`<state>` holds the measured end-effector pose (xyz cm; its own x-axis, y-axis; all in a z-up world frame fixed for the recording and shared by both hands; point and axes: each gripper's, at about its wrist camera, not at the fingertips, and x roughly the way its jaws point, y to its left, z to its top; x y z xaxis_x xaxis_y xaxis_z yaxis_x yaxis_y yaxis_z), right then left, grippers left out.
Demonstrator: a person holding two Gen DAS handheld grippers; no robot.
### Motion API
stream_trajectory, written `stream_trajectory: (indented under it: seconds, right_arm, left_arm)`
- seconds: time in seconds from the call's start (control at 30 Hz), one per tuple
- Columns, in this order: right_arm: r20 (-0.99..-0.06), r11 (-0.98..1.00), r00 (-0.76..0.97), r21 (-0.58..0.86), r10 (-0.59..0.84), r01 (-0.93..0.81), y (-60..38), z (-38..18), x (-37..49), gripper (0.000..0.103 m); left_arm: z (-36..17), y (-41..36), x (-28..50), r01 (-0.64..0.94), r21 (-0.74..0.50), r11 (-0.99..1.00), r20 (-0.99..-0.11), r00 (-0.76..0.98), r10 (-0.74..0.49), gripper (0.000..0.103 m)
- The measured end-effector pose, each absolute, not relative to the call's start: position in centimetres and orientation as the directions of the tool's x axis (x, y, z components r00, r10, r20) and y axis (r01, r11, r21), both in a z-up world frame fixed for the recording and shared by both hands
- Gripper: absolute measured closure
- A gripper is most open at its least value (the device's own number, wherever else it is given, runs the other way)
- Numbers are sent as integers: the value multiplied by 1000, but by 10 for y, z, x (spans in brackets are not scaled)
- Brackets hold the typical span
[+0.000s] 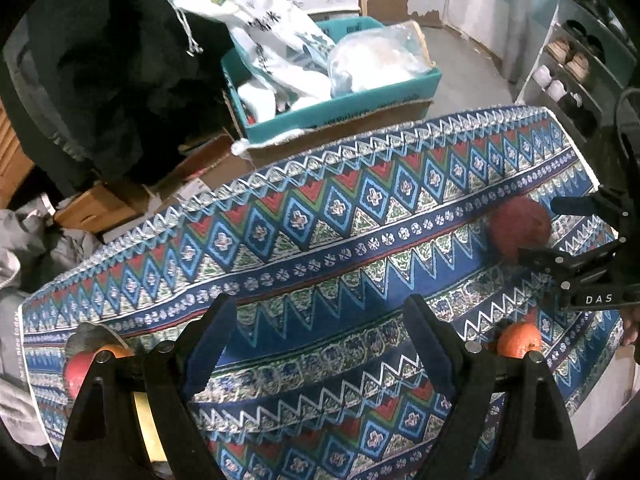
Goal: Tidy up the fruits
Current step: 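Grasp the mandarin with the left tool while the right tool grasps the red apple, then lift the mandarin with the left tool while the right tool carries the red apple toward the bowl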
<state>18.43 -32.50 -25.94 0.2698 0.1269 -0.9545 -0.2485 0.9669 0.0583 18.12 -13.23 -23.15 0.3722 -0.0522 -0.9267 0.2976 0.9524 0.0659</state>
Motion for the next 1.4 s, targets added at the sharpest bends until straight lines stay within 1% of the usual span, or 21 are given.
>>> stream_trajectory:
  seconds: [0.13, 0.43, 0.47, 0.57, 0.77, 0.97, 1.17, 1.4]
  right_arm:
    - [-962, 967, 247, 57, 120, -249, -324, -275, 191, 16]
    - [-966, 968, 229, 60, 117, -243, -326, -296, 201, 16]
    - [-966, 968, 227, 64, 121, -243, -325, -298, 204, 17]
    - [-969, 967, 210, 75, 127, -243, -324, -300, 206, 26]
    - [-967, 969, 227, 58, 115, -241, -325, -297, 199, 27]
    - [-952, 977, 279, 73, 128, -200, -333, -276, 178, 27]
    - [-949, 982, 288, 83, 130, -167, -347, -264, 151, 27]
    - [-947, 989, 297, 92, 123, -117, -371, -257, 123, 27]
  left_arm:
    - [-244, -134, 187, 296, 40, 954, -937, 343, -67, 17]
    - [-256, -139, 197, 302, 24, 953, -943, 322, -79, 17]
    - [-256, -140, 197, 303, 24, 953, -944, 320, -78, 17]
    - [-259, -144, 195, 314, 25, 949, -945, 317, -80, 17]
    - [-252, -152, 188, 332, 19, 943, -941, 324, -95, 17]
    - [-242, -168, 175, 367, -17, 930, -939, 314, -141, 17]
    - [-237, -191, 154, 425, 6, 905, -935, 322, -145, 17]
    - [-241, -220, 133, 477, -4, 879, -940, 297, -166, 17]
